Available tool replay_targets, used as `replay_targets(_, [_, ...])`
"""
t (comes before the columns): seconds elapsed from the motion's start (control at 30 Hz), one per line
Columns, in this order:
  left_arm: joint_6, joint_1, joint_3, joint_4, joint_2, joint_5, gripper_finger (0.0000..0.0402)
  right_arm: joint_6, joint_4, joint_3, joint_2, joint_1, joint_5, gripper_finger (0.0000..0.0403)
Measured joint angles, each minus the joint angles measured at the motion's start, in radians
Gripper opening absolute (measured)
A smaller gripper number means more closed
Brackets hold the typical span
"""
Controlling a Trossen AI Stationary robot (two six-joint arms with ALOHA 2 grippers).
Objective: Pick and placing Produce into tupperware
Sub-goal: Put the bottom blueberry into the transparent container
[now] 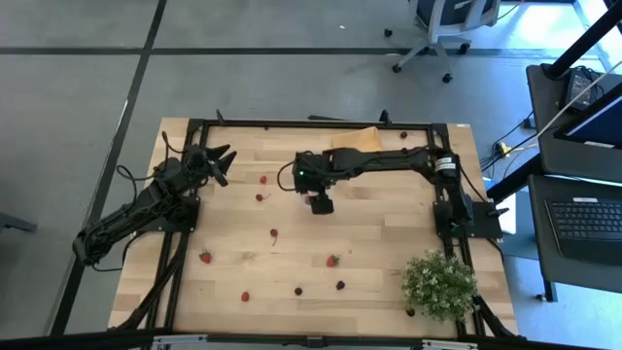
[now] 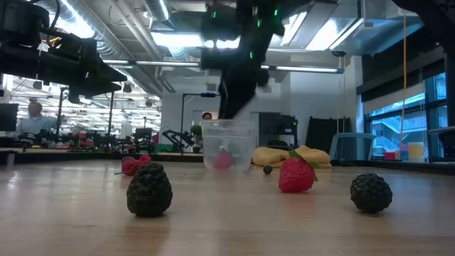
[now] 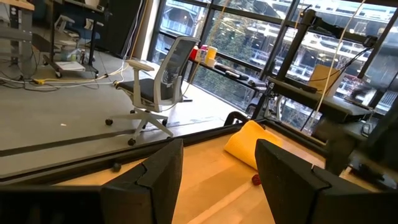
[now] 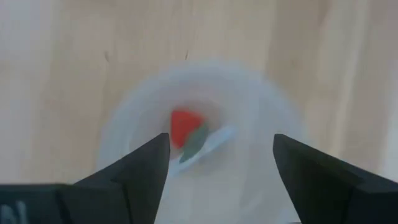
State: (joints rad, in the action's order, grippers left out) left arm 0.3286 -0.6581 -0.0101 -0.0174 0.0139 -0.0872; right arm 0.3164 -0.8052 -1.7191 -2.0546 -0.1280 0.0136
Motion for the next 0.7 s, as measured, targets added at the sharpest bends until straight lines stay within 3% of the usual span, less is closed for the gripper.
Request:
replay_targets(0.23, [0.0, 0.0, 0.0, 0.0, 0.001, 0.0, 0.0193, -0.085, -0.107, -0.037, 0.153, -0.004, 0.0, 0.0282])
replay_targets(0.43, [0.0, 0.0, 0.0, 0.0, 0.002, 0.0, 0.0193, -0.156, -0.154, 0.112, 0.351, -0.036, 0.0, 0.0282])
replay_targets(0.57, [0.0, 0.0, 0.0, 0.0, 0.002, 0.0, 0.0193, -0.211, 0.017, 0.332, 0.504, -0.045, 0.001, 0.0282])
replay_targets(0.7, [0.0, 0.0, 0.0, 0.0, 0.002, 0.0, 0.0193, -0.26, 0.309, 0.578, 0.6, -0.027, -0.005, 0.0282])
